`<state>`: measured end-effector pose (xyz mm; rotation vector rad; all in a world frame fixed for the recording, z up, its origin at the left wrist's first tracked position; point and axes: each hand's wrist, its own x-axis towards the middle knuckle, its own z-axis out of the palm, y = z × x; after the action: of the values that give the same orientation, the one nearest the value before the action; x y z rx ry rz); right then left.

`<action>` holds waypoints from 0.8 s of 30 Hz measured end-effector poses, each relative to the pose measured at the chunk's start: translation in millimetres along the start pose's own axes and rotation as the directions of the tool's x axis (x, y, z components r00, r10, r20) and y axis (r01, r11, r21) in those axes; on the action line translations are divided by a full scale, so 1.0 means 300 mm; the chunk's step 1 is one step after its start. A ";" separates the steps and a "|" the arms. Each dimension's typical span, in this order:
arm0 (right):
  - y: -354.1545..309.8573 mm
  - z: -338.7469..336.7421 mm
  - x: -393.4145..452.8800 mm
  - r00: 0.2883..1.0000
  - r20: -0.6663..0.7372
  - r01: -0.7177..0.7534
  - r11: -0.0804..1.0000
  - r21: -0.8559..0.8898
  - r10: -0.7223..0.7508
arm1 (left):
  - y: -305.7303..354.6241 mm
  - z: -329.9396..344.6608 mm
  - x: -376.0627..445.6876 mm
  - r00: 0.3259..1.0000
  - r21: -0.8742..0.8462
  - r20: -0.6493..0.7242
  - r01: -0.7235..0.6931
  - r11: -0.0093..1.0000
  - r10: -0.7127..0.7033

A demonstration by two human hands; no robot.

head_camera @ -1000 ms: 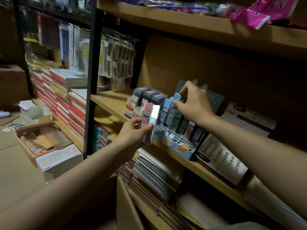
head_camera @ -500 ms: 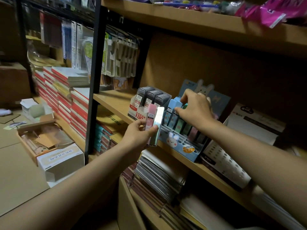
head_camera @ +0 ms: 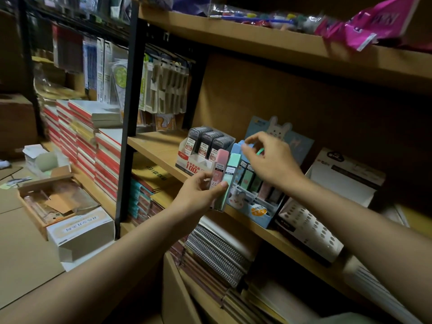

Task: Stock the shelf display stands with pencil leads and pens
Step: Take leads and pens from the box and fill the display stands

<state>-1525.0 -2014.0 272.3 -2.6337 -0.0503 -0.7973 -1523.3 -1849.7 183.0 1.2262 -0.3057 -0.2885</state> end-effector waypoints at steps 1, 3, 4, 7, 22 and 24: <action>-0.006 -0.001 -0.024 0.998 0.050 -0.033 0.999 0.039 0.031 | 0.001 0.008 -0.002 1.000 -0.006 0.018 -0.006 1.000 0.006; -0.007 0.000 -0.059 0.985 0.134 -0.122 0.985 0.121 0.106 | 0.002 0.025 -0.006 0.998 -0.004 0.067 -0.017 1.000 0.017; -0.005 -0.004 -0.069 0.978 0.159 -0.160 0.972 0.171 0.133 | 0.003 0.035 -0.008 0.996 -0.003 0.092 -0.021 1.000 0.021; 0.007 -0.062 -0.069 0.973 0.147 -0.214 0.940 0.265 0.180 | 0.001 0.054 -0.005 0.995 -0.030 0.097 -0.016 0.999 0.019; 0.086 -0.092 -0.041 0.996 -0.056 0.062 0.974 -0.219 -0.076 | -0.044 -0.009 0.020 0.996 0.084 -0.091 -0.009 0.996 0.016; 0.095 -0.077 -0.041 0.997 -0.039 0.063 0.971 -0.231 -0.074 | -0.044 -0.013 0.023 0.994 0.106 -0.105 -0.015 0.994 0.026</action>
<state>-1543.4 -2048.1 273.3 -2.8416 -0.0382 -0.9394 -1516.1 -1853.1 169.9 1.3365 -0.2439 -0.1905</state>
